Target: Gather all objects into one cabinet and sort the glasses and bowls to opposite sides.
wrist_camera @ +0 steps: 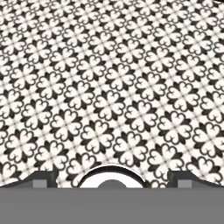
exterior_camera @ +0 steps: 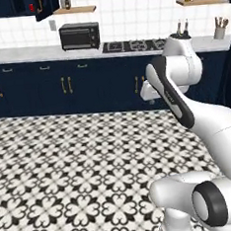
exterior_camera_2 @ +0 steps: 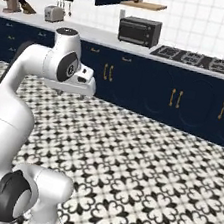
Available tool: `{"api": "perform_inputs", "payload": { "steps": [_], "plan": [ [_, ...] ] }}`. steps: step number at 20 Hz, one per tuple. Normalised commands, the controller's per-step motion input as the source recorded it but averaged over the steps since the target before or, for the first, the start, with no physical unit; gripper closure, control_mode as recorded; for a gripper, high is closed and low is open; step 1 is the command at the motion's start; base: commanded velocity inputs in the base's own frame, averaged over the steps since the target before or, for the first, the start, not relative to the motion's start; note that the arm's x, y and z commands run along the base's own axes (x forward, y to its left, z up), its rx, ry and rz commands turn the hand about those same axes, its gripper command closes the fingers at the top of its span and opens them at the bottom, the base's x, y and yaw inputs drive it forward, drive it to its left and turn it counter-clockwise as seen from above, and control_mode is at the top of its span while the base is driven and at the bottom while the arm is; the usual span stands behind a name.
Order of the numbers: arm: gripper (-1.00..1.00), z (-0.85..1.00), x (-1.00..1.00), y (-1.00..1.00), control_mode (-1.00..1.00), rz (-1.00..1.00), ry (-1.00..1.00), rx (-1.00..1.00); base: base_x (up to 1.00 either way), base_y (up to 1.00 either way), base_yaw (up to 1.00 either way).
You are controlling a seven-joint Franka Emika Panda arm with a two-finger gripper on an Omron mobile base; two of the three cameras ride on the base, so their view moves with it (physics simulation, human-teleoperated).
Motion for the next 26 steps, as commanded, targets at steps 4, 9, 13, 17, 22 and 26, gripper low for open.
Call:
{"api": "perform_inputs", "payload": {
  "steps": [4,9,13,17,22,26],
  "plan": [
    [-1.00,0.00,0.00,0.00,1.00,0.00,0.00,0.00,1.00,-0.16,0.19],
    [-1.00,0.00,0.00,0.00,1.00,0.00,0.00,0.00,1.00,0.03,0.09],
    [-1.00,0.00,0.00,0.00,1.00,0.00,0.00,0.00,0.93,0.96,-0.01],
    [-1.00,0.00,0.00,0.00,1.00,0.00,0.00,0.00,0.82,1.00,0.00],
    [-1.00,0.00,0.00,0.00,1.00,0.00,0.00,0.00,0.84,1.00,0.00],
    [-1.00,0.00,0.00,0.00,1.00,0.00,0.00,0.00,0.98,1.00,-0.05]
  ]
}}
